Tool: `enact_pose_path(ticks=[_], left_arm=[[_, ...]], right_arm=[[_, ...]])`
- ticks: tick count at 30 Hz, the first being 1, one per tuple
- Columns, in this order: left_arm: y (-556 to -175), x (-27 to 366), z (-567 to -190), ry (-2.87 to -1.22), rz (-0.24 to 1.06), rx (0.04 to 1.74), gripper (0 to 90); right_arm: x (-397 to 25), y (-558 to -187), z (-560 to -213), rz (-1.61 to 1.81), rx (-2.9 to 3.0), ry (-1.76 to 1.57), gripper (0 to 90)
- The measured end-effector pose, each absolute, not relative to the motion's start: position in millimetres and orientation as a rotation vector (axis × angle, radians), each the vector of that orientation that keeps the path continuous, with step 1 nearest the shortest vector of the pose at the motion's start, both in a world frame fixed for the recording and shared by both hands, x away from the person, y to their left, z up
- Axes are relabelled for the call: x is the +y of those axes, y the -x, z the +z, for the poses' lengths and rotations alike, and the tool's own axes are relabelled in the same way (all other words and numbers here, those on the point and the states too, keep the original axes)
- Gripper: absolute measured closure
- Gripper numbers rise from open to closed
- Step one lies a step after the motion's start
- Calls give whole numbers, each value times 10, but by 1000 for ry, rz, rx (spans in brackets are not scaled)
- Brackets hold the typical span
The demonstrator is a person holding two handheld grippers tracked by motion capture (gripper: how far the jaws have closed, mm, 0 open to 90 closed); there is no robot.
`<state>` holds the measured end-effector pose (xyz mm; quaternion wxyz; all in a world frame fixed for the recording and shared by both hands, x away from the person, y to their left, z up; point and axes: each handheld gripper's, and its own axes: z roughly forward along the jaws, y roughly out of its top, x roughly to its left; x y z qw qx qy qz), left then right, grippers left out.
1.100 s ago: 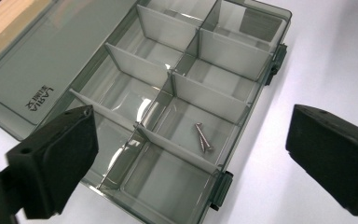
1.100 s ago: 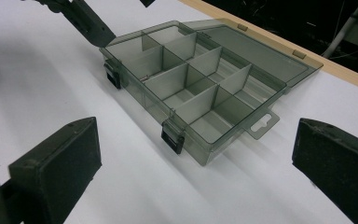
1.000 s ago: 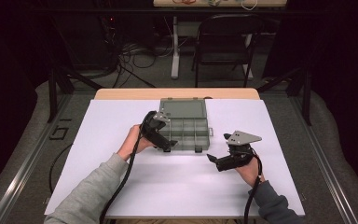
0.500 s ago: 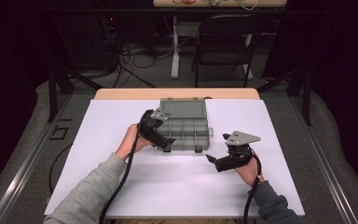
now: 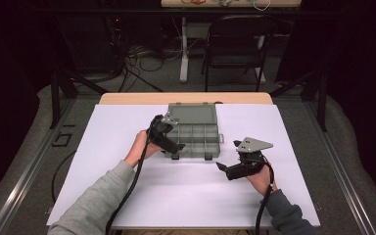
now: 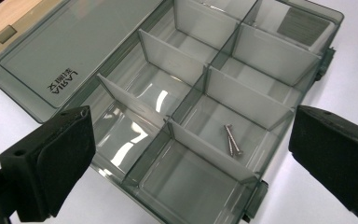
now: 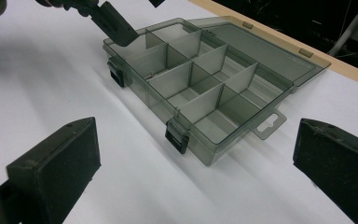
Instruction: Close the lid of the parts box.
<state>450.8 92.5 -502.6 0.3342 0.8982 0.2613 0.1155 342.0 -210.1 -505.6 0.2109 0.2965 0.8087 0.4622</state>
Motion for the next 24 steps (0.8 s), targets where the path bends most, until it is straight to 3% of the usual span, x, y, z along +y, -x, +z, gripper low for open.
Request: enact_pose_path(ticks=[6,11,24], left_arm=[[-4539,875,-5095,-2369,296,697,23],[-4565,855,-5148,-2386,285,702,156],[-4587,793,-5291,-2394,315,755,379]], right_arm=[[-2098,-3424,-5058,1286,2252,-822,0],[-2097,-3424,-5058,1286,2250,-818,0],[-2098,-3421,-5064,1282,2254,-821,0]])
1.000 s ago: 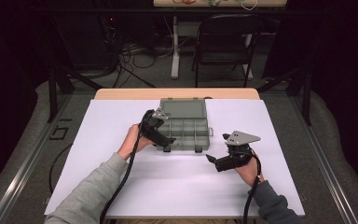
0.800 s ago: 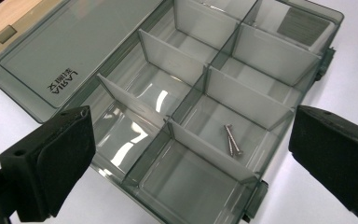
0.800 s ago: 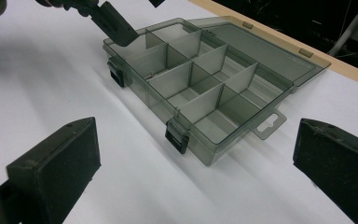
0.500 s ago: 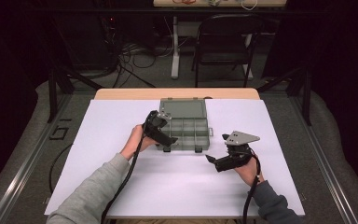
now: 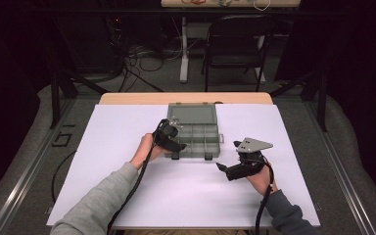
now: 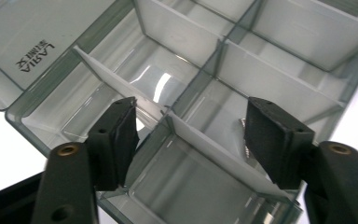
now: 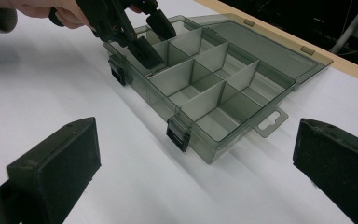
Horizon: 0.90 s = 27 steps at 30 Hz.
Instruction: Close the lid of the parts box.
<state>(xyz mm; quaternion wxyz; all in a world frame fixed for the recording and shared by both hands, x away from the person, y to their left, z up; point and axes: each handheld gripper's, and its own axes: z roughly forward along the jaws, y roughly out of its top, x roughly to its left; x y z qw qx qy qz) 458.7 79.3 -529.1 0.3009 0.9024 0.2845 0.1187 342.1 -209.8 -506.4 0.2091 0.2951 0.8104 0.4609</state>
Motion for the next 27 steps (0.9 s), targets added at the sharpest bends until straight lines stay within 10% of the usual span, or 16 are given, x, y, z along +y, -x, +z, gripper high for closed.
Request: enact_pose_path(ticks=[27], left_arm=[[-4564,766,-5311,-2323,404,869,572]], right_arm=[[-2105,-3540,-5062,1289,2252,-865,0]])
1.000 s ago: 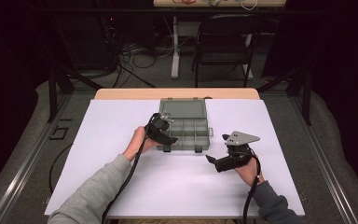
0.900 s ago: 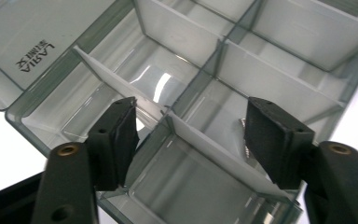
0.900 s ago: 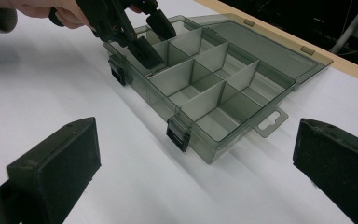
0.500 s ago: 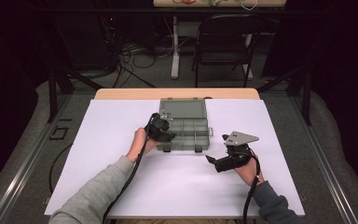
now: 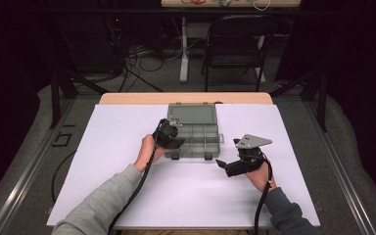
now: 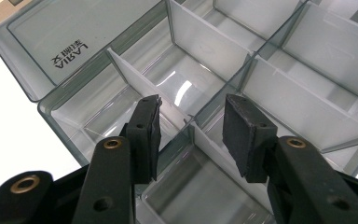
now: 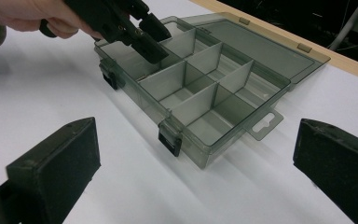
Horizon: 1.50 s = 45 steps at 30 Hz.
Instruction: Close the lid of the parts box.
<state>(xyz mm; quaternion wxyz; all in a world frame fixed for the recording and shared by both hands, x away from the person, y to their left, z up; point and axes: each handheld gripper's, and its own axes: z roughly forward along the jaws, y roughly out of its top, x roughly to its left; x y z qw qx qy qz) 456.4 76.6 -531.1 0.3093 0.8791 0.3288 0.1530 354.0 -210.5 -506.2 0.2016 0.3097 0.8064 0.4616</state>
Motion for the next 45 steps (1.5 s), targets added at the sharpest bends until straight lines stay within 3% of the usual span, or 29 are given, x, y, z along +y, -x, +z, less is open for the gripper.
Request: enact_pose_path(ticks=[27,29,39,43,45], left_arm=[[-4560,762,-5317,-2316,409,881,578],[-4559,761,-5317,-2315,409,882,578],[-4561,763,-5318,-2314,407,880,578],[-4561,764,-5319,-2313,406,880,578],[-4561,764,-5319,-2314,406,879,578]], right_arm=[[-2177,-4016,-4853,1310,2212,-962,8],[-2188,-4068,-4840,1305,2213,-979,54],[-2228,-4321,-4742,1204,2221,-982,690],[-2218,-4416,-4730,1169,2212,-978,876],[-2217,-4462,-4735,1167,2219,-982,900]])
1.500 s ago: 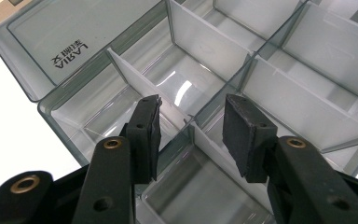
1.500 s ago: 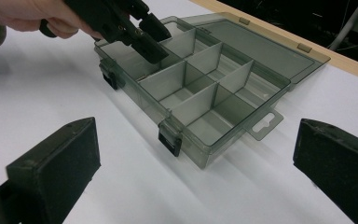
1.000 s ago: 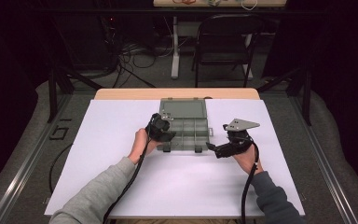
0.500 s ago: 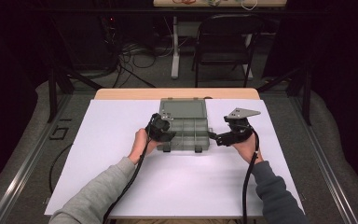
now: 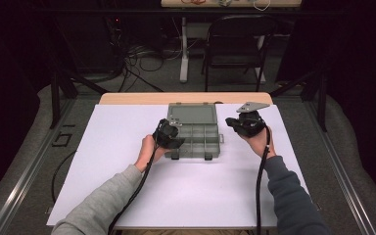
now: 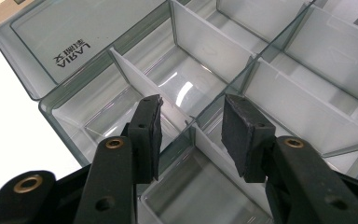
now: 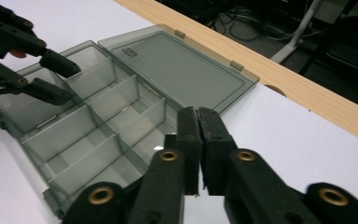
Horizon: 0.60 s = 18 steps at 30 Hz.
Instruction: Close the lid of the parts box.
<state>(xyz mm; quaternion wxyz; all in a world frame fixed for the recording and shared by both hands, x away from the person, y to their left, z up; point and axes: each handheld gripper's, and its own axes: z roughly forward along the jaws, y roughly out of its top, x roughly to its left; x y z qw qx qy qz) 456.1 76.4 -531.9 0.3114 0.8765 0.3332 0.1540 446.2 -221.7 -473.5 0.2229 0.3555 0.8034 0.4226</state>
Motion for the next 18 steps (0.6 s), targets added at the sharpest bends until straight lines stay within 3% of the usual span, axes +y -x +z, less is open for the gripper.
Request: enact_pose_path(ticks=[18], left_arm=[[-4563,769,-5323,-2310,406,878,578]], right_arm=[[-2076,-4982,-4967,1032,2336,-1066,900]])
